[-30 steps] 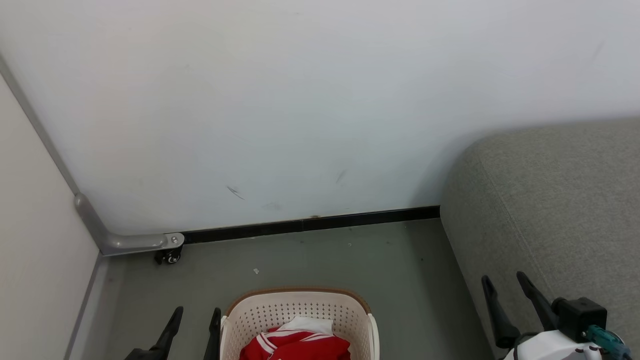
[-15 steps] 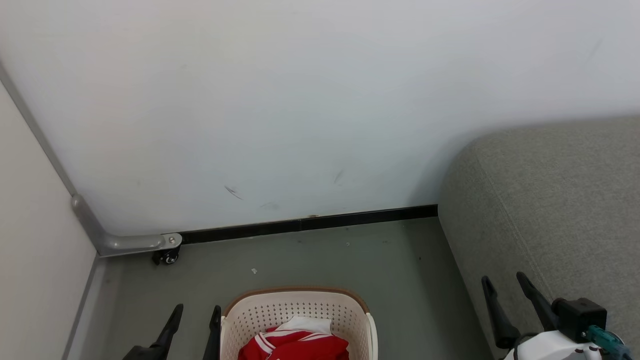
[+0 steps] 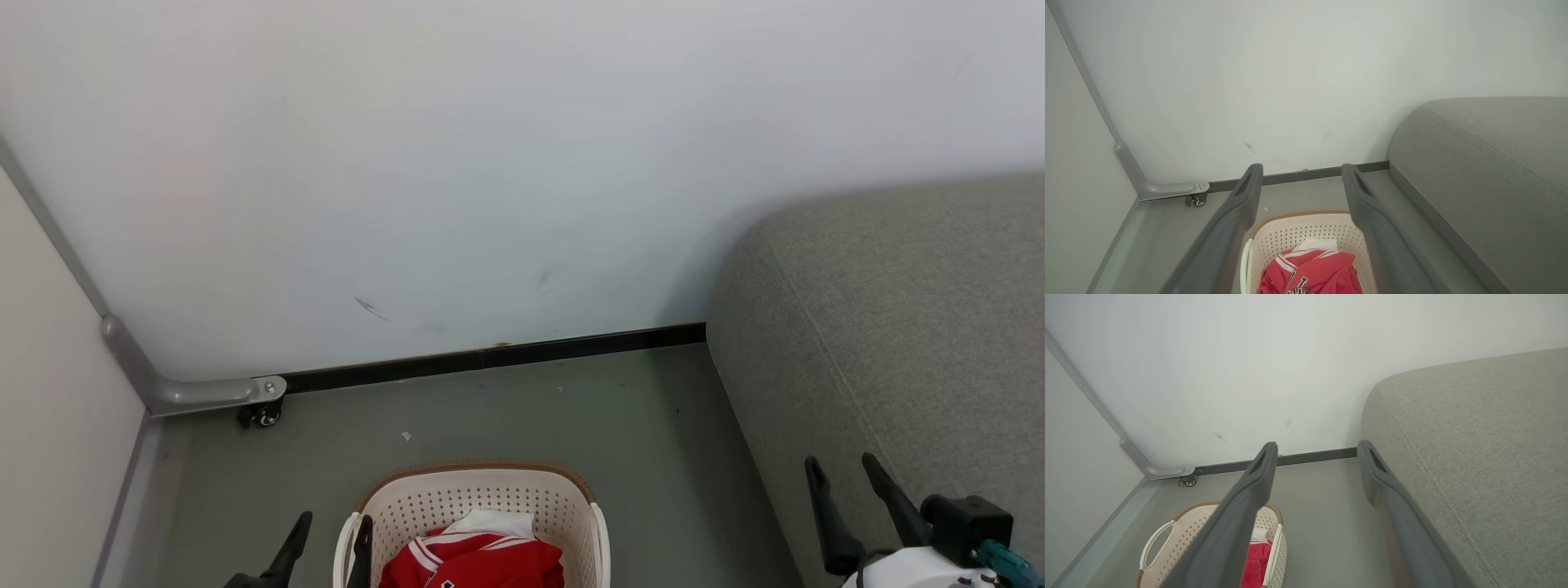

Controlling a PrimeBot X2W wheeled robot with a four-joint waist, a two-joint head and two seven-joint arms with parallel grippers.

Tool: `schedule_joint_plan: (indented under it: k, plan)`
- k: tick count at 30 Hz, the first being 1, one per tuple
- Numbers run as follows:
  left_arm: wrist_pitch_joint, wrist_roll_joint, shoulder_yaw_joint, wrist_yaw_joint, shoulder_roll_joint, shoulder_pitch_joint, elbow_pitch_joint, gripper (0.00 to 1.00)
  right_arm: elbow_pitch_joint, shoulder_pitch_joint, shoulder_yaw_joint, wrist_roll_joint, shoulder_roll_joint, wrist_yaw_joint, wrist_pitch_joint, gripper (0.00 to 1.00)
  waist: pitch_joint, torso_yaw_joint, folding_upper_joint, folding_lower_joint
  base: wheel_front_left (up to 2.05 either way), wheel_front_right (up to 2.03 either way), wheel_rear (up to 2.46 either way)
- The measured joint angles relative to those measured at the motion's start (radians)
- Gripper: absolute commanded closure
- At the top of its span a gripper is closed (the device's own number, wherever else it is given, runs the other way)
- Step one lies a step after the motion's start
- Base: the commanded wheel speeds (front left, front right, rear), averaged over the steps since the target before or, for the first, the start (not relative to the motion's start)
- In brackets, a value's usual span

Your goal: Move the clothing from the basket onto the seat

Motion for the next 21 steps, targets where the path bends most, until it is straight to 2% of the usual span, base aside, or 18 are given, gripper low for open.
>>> schedule_joint_plan:
  k: [10,21]
  plan:
    - [0.0,0.005,-0.05,-0.026,0.001,0.001,0.055,0.0,0.015,0.069,-0.008,0.004,0.001,0.0,0.0,0.0,0.028,-0.02,0.0,-0.0001,0.0,0.0,0.0]
    - [0.0,-0.001,-0.093,-0.034,0.001,-0.001,0.128,0.0,-0.006,0.147,-0.004,-0.016,0.002,0.0,0.0,0.0,0.083,-0.042,0.0,-0.0001,0.0,0.0,0.0]
